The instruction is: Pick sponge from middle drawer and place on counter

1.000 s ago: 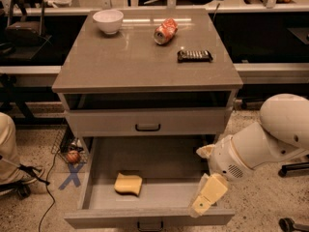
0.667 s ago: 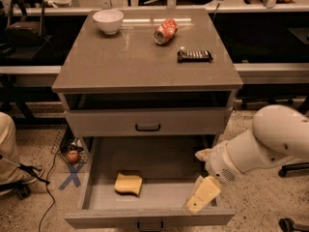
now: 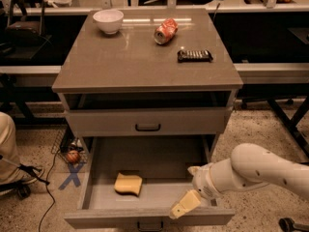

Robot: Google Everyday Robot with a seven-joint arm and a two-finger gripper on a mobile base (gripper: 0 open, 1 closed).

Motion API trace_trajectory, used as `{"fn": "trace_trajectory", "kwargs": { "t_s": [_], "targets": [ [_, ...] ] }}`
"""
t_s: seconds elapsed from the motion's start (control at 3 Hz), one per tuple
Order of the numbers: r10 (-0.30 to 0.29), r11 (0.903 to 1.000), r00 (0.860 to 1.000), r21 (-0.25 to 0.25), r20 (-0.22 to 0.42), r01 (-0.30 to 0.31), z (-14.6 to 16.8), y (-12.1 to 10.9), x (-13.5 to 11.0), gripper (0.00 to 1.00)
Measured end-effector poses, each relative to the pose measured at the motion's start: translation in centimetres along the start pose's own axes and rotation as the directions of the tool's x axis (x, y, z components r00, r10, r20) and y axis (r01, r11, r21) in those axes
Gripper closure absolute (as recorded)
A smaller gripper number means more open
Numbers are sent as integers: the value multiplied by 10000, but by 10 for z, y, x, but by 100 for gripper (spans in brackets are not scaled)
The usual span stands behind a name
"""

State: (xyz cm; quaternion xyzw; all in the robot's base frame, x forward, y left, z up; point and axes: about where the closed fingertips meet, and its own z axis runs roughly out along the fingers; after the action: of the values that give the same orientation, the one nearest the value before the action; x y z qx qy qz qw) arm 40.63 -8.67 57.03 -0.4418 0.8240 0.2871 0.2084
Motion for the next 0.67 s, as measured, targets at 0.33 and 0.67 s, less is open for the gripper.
{"fn": "trace_trajectory", "kwargs": {
  "t_s": [0.33, 0.67],
  "targets": [
    [438, 9985, 9965, 303, 717, -461, 46, -30, -4, 0],
    [577, 9973, 9949, 406, 823, -612, 54, -36, -1, 0]
  ]
}}
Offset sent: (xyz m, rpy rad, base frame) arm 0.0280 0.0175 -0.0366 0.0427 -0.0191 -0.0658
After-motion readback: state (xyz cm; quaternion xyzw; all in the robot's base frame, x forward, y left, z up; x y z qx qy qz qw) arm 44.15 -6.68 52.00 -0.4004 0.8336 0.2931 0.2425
